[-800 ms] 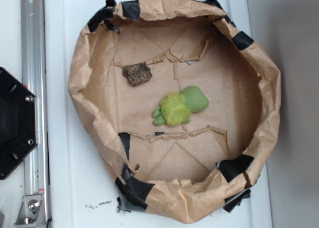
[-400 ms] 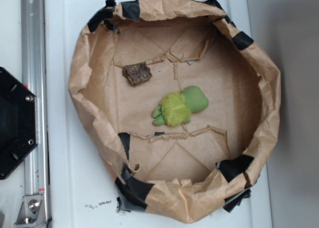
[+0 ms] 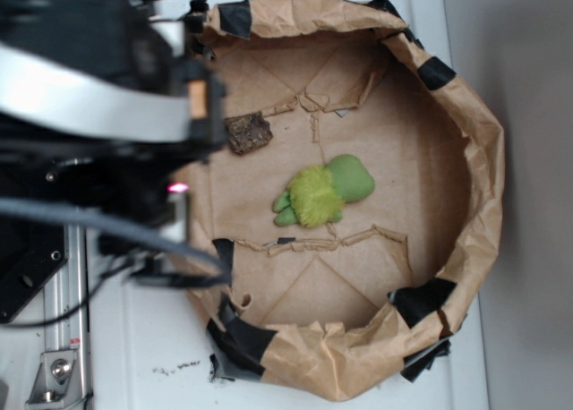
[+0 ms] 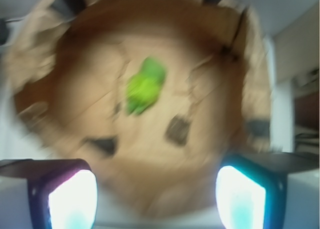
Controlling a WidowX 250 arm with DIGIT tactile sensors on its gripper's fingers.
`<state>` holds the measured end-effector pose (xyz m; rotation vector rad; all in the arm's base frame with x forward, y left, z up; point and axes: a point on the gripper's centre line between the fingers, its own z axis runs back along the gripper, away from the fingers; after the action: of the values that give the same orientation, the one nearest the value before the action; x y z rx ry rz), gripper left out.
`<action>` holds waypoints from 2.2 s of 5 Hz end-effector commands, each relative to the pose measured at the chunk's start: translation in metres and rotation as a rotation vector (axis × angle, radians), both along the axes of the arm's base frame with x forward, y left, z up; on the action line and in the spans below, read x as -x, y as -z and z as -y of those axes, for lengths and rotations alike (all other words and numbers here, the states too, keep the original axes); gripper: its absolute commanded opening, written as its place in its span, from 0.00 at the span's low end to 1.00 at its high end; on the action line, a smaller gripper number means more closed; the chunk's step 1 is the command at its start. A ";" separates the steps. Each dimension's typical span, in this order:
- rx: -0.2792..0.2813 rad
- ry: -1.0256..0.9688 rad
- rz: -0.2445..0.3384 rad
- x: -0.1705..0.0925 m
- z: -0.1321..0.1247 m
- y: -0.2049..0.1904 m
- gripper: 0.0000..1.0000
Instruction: Grab the rock.
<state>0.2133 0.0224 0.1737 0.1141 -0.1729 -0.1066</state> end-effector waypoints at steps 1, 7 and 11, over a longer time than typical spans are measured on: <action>-0.097 0.164 -0.055 -0.033 -0.018 0.080 1.00; -0.116 0.274 -0.208 -0.032 -0.045 0.167 0.00; -0.116 0.273 -0.160 -0.029 -0.037 0.138 0.00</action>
<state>0.2371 0.0601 0.0261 0.1800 0.0261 -0.3886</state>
